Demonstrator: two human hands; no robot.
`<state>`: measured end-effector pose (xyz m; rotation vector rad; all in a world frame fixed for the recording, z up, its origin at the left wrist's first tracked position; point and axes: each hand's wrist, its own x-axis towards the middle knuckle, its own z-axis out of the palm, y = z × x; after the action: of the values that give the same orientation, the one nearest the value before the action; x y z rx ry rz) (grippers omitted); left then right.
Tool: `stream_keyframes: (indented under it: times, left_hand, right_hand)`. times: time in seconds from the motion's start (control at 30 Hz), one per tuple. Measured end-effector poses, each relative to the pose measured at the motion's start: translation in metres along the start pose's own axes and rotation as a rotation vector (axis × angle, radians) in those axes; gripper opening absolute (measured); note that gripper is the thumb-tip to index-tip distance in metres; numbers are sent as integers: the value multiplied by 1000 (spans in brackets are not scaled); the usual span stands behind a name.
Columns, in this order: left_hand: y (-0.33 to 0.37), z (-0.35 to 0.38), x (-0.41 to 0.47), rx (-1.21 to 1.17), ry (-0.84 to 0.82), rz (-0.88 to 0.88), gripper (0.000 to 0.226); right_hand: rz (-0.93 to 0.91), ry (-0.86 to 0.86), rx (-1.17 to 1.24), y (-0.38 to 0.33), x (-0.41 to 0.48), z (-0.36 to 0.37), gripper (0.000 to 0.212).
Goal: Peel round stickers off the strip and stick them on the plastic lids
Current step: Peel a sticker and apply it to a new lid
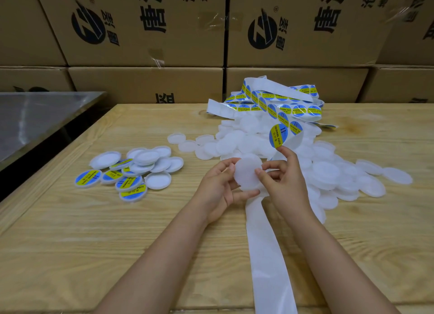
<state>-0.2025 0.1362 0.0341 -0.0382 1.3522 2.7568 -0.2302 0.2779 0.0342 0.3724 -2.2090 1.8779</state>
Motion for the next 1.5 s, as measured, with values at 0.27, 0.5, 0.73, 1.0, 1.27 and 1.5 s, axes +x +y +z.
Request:
stream_keyframes:
  times: [0.27,0.5,0.73,1.0,1.27,1.5]
  left_hand:
    - [-2,3,1,-88,8,-20,30]
    - [-4,2,4,-174,39,14,31]
    - [-4,3,4,-180,12,15,26]
    - [-5,5,2,-164,-2,8,24]
    - [-4,7,0,-97,10,50,23]
    - [-6,11,0,-9,58,92,22]
  right_hand:
    - [-9,95,77,-5,0,-1,38]
    - [59,65,178,-6,0,-5,14]
    - [90,-7,126,-4,1,-2,17]
    - [90,21,58,-4,1,-5,12]
    - [75,21,-28,-4,1,-6,11]
    - [80,14,-78,-5,1,-7,13]
